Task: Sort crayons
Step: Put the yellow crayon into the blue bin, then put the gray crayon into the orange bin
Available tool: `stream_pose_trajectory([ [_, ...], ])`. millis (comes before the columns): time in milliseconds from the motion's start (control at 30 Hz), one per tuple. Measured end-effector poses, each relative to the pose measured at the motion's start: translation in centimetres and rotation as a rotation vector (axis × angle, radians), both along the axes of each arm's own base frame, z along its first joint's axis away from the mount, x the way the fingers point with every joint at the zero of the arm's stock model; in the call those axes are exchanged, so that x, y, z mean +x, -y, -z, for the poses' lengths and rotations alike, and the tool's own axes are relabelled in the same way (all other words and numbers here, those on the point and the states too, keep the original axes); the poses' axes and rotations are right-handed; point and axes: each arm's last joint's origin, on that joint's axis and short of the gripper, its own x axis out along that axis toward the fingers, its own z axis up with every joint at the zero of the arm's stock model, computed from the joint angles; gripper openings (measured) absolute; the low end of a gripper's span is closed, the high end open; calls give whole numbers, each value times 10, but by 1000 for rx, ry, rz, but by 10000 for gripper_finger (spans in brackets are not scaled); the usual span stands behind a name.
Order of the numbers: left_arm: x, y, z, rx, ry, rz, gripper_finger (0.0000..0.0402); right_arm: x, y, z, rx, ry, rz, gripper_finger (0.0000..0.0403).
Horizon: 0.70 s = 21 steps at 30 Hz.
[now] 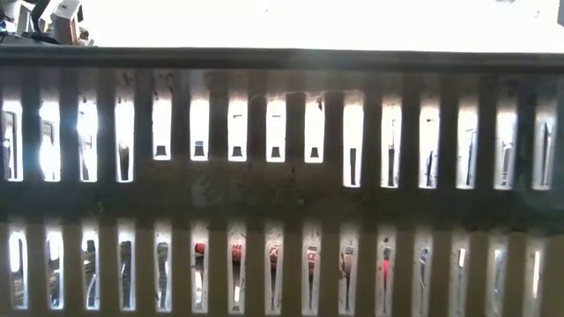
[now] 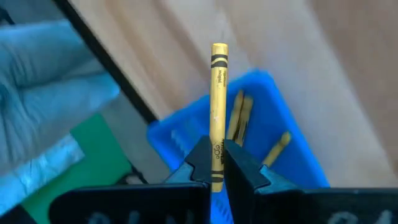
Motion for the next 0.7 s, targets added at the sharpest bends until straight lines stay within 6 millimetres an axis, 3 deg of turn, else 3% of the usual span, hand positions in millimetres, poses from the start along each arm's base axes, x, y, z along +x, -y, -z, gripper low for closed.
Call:
stream_pose_trajectory([
  [333, 0, 0, 0, 0, 0, 0, 45, -30, -25, 0, -6, -27, -87, 18],
  [700, 0, 0, 0, 0, 0, 0, 45, -33, -26, 0, -1, -42, -87, 102],
])
